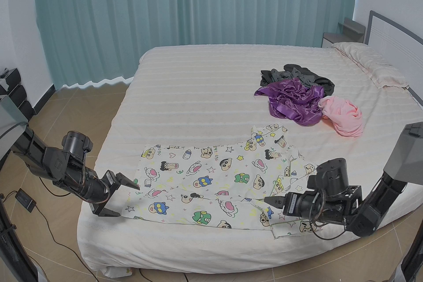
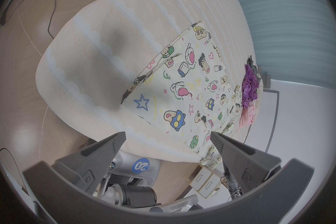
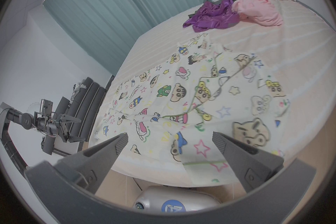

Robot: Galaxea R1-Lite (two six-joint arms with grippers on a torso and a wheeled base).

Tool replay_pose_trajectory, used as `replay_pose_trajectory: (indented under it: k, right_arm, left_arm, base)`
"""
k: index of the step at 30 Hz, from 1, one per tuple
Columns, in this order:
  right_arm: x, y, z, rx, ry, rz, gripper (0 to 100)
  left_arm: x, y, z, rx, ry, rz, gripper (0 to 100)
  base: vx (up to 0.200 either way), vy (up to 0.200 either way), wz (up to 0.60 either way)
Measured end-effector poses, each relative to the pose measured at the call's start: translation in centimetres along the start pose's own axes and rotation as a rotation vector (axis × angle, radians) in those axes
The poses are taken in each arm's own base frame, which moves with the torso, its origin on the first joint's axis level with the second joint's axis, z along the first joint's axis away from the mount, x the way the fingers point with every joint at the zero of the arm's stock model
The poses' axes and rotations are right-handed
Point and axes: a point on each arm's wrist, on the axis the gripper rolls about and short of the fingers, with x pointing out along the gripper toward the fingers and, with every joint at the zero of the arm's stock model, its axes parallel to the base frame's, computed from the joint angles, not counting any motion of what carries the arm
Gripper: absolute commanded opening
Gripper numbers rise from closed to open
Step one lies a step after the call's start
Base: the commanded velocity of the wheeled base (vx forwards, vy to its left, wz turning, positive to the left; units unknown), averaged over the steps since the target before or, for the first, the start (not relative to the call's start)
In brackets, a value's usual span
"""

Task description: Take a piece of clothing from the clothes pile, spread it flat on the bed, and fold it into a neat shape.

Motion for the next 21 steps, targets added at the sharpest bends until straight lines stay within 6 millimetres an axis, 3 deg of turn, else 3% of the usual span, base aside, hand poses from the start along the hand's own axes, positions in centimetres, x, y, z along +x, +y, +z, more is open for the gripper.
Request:
replay_pose_trajectory:
  k: [10,21]
  right_arm:
    - [3.9,3.0,-1.4,-0.054,0.114,0.045,100]
    - [7.3,3.1,-1.4,-0.055,0.141,-0.016,100]
  left_arm:
    - [0.0,0.0,0.0,0.0,0.001,0.0,100]
    - [0.0,0.0,0.0,0.0,0.0,0.0,100]
  base:
    - [0.0,0.0,0.0]
    - [0.0,0.0,0.0]
